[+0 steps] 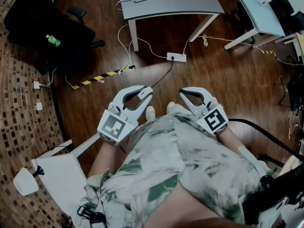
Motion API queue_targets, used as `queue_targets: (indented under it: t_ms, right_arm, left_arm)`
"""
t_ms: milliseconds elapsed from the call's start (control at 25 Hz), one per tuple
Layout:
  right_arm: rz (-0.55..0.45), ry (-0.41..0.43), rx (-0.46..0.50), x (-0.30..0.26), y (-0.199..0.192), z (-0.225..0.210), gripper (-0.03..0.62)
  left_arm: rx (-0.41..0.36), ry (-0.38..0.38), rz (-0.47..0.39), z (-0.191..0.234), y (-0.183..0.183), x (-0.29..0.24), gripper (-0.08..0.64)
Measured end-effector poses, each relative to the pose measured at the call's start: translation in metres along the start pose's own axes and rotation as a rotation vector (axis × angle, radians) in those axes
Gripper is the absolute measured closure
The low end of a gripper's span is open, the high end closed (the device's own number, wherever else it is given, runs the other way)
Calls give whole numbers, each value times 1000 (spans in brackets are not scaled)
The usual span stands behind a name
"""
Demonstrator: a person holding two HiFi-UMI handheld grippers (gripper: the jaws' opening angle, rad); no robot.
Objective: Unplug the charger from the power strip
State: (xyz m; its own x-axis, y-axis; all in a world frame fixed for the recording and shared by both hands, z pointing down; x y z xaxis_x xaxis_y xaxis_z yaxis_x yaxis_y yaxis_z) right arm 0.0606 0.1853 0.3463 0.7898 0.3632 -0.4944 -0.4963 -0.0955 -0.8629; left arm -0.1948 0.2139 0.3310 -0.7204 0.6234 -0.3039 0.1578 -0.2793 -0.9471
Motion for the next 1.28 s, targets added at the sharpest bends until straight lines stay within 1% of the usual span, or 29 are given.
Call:
queue_targets:
  t_ms: [160,280,400,480,680,800,920,1000,1080,1280]
  right_arm:
    - [-39,12,25,18,-8,15,589]
    - [-54,-6,21,37,-18,36,589]
    - [-87,-9,38,64,-28,53,589]
    - [-99,-9,46,90,-35,64,589]
    - [-82,-65,3,156,-80,106,589]
    - [-103,-58,-16,178,-93,131,589]
    - [-119,-47,-30,193,-102,151,589]
    - [-137,-41,-34,201,-103,161,589]
    - [-152,-46,-35,205,-104,166,589]
    - [-172,-89,-35,207,-99,168,589]
  left_arm:
    - [-26,0,19,-28,-3,-1,456]
    - [-26,-32,19,-52,0,2,456]
    - [-23,-51,15,-80,9,-2,456]
    - [-16,-61,-5,-108,12,-6,456]
    - [-9,-93,-7,-188,3,-12,456]
    - [-7,-98,-3,-228,1,-2,456]
    - [8,-93,6,-256,-3,9,456]
    - [17,-90,16,-269,-4,15,456]
    - [9,-94,30,-274,-4,18,456]
    - [-24,-131,43,-266,0,15,456]
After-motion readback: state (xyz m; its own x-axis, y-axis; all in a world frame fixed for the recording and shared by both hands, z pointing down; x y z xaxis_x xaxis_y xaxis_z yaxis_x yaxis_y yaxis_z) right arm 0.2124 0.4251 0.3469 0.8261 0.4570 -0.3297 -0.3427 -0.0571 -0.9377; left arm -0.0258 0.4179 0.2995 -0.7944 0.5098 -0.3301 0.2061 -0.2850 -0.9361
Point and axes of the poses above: the fingertips, and each gripper's own axes: x backward along the fingers, z to its left, y out of its top, the point moved 10 cm from there along x, backward along the fingers, and after that the axes turned 2 degrees about z, right-handed, at the moved point
